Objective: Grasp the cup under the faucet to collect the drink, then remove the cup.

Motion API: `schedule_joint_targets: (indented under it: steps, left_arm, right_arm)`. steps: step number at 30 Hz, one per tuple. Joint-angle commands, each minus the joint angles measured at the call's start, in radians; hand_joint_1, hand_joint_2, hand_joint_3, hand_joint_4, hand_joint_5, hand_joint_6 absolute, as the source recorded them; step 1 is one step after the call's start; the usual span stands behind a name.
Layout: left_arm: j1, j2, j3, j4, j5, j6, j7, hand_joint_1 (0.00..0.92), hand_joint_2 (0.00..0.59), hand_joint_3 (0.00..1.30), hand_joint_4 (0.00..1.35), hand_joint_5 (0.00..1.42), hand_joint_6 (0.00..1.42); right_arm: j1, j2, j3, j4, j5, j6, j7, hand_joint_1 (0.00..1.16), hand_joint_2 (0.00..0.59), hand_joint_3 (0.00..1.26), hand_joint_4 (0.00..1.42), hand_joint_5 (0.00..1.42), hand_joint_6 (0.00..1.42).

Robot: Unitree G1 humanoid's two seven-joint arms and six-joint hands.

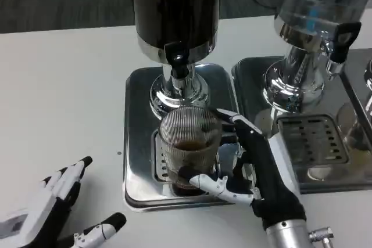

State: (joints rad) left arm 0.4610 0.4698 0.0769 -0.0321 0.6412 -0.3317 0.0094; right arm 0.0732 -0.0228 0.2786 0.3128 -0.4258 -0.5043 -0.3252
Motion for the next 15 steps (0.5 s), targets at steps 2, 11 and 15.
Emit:
schedule_joint_targets:
  steps: [2, 11, 15]
  left_arm:
    - [0.005, 0.021, -0.023, -0.007, 0.038, 0.026, 0.025, 0.0, 0.109, 0.0, 0.0, 0.0, 0.0]
    - [0.008, 0.015, -0.041, -0.026, 0.069, 0.063, 0.041, 0.0, 0.103, 0.0, 0.0, 0.0, 0.0]
    - [0.016, 0.01, -0.041, -0.034, 0.073, 0.07, 0.054, 0.0, 0.1, 0.0, 0.0, 0.0, 0.0]
  right_arm:
    - [0.012, -0.005, 0.008, -0.056, -0.02, -0.066, -0.018, 0.96, 0.166, 0.54, 0.64, 0.92, 1.33]
    - [0.041, -0.017, 0.012, -0.098, -0.037, -0.084, -0.011, 0.96, 0.172, 0.54, 0.64, 0.92, 1.33]
    - [0.043, -0.016, 0.011, -0.1, -0.03, -0.083, -0.003, 0.95, 0.173, 0.54, 0.64, 0.92, 1.33]
